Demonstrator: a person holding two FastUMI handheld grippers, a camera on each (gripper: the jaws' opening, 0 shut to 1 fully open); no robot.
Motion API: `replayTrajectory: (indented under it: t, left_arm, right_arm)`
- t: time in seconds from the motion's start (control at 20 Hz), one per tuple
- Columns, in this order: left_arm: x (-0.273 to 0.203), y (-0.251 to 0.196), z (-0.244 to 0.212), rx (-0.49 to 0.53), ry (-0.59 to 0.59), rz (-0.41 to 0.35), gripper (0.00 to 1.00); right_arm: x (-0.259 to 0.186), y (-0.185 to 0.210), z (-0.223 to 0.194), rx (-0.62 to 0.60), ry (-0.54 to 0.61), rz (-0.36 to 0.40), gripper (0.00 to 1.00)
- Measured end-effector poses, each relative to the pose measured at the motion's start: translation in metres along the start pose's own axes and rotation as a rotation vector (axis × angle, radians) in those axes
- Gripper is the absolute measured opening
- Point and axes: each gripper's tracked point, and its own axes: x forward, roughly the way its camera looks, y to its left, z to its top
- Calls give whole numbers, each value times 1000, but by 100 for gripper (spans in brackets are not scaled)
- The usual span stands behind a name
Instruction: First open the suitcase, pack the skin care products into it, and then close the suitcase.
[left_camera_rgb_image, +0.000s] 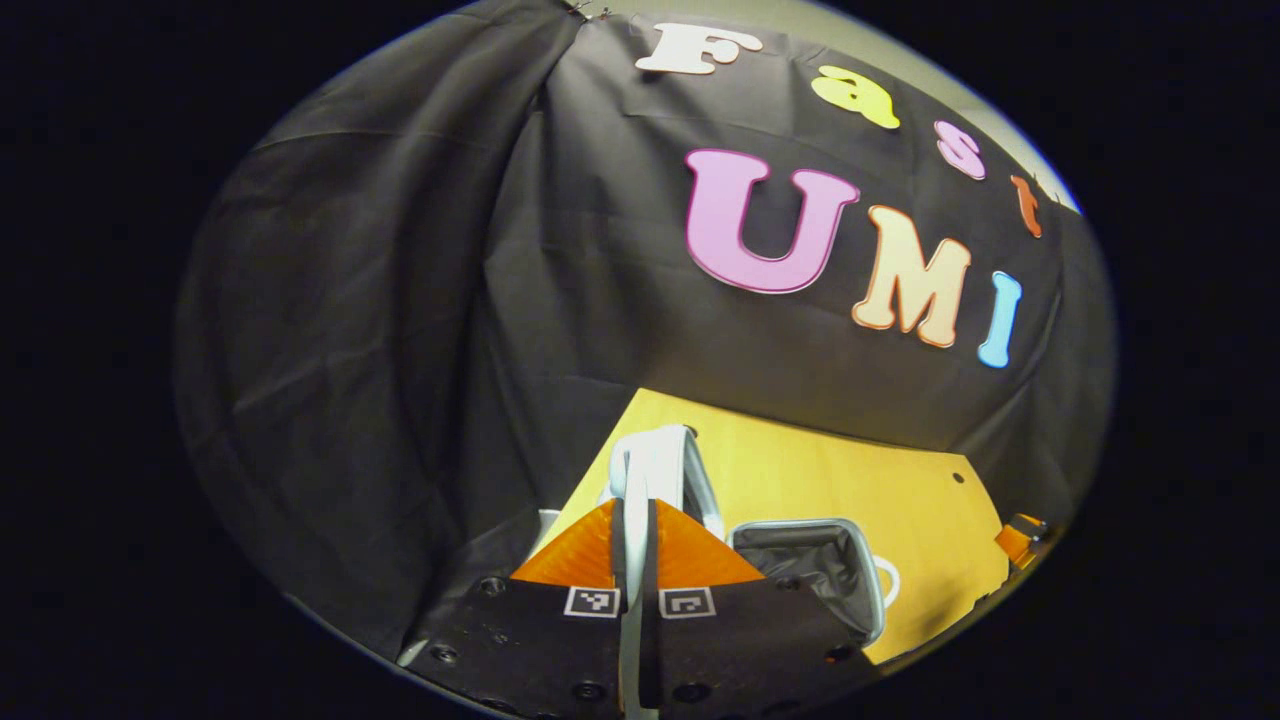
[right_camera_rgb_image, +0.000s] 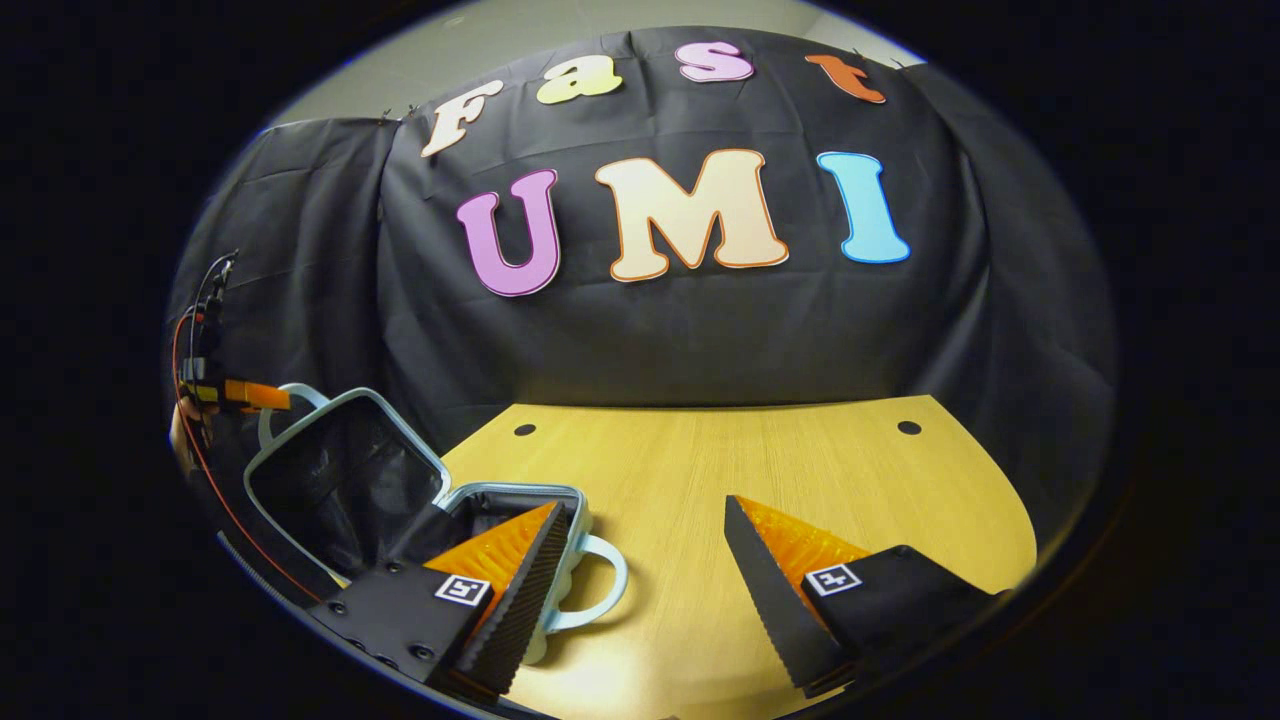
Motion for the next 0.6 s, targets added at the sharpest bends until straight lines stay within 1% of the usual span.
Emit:
replayTrajectory:
  t: [0.2, 0.35, 0.55, 0.6]
  left_arm:
    - [-3, -56, 10, 11, -27, -90, 0]
    - [-1, -98, 13, 29, -31, -138, 0]
    - [-2, -146, 11, 3, -36, -217, 0]
    - [-2, -157, 8, -1, -34, -234, 0]
  right_arm:
    - [-3, -13, 5, 13, -3, 10, 98]
    - [-5, -23, 11, 17, -14, 15, 98]
    - [-6, -36, 15, 25, -16, 16, 98]
    - [-13, -42, 17, 28, -16, 16, 98]
